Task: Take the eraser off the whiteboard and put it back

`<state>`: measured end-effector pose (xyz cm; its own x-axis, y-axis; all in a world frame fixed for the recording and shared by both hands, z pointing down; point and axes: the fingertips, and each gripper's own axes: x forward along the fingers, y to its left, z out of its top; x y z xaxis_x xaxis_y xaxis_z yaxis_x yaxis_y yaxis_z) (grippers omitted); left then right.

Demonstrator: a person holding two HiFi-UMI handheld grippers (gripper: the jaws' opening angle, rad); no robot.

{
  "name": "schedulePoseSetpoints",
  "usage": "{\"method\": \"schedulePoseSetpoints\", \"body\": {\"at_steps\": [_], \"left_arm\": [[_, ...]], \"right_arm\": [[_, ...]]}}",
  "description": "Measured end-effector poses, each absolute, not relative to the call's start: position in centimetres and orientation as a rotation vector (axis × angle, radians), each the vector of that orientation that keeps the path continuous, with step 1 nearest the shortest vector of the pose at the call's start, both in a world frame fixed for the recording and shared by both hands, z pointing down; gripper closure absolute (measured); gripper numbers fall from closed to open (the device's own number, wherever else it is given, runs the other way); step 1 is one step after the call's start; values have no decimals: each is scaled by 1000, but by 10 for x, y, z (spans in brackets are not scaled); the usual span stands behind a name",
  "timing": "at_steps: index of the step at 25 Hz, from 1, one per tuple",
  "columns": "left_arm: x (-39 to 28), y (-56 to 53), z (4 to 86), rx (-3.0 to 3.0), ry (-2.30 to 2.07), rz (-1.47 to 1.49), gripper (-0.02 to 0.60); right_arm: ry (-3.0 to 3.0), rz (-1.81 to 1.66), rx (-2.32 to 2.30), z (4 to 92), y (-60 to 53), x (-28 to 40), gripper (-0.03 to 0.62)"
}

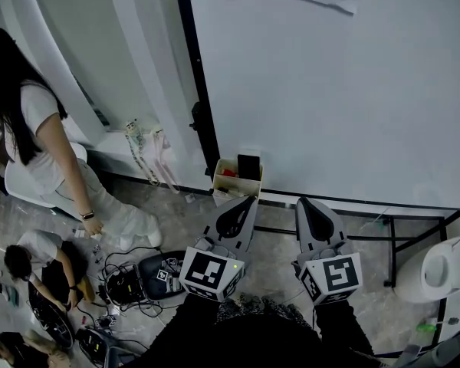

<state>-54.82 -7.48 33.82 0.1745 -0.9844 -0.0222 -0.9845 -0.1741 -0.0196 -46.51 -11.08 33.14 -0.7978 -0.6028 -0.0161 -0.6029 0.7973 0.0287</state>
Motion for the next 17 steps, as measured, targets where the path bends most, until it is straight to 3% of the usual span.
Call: {"method": "schedulePoseSetpoints", "body": {"at_steps": [17], "left_arm": [[-552,-78,340,-2368,1996,-18,580]], "right_arm": [[3013,120,-1023,337,-115,-471,586]]}}
